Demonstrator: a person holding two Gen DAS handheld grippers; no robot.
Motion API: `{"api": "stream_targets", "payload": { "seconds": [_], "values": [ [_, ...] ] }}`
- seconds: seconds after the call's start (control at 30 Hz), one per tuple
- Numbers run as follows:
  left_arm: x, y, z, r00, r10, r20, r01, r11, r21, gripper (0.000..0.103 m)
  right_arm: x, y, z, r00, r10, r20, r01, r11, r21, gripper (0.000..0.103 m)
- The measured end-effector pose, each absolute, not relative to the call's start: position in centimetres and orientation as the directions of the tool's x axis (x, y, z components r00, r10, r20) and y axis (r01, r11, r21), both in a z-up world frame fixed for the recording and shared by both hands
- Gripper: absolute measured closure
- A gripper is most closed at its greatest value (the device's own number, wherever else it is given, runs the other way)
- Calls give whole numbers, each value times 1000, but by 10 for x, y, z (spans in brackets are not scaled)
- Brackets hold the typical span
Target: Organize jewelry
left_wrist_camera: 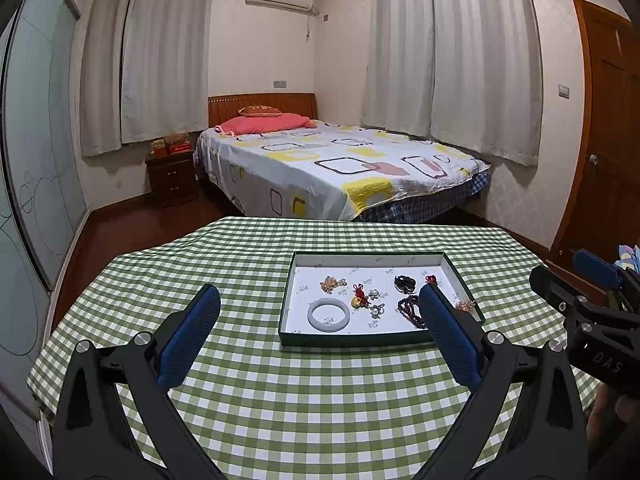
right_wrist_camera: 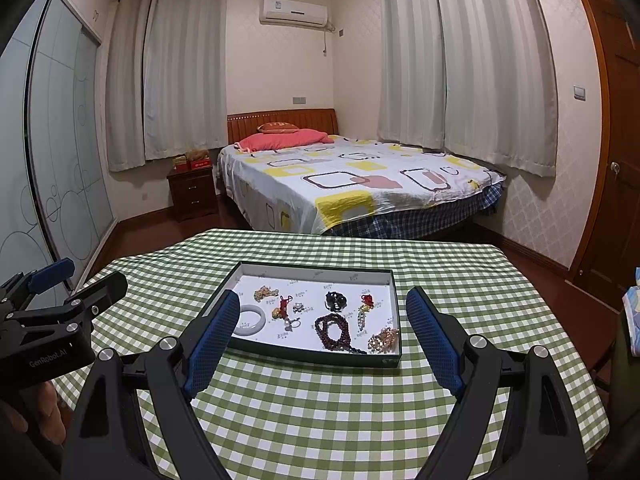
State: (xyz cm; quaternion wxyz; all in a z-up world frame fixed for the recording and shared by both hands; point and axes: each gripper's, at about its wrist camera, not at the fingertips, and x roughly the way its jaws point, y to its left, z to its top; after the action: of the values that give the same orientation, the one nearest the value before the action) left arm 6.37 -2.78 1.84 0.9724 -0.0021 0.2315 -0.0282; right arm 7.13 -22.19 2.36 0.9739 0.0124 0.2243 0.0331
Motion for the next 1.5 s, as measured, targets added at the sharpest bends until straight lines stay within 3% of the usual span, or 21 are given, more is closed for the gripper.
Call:
{"api": "stream_targets", "payload": {
  "seconds": [1.5],
  "values": [
    [62, -24, 13, 889, -52, -456, 47, 999, -22, 6, 71, -219, 22, 891, 75, -448, -67, 997, 35, 21]
  ]
}}
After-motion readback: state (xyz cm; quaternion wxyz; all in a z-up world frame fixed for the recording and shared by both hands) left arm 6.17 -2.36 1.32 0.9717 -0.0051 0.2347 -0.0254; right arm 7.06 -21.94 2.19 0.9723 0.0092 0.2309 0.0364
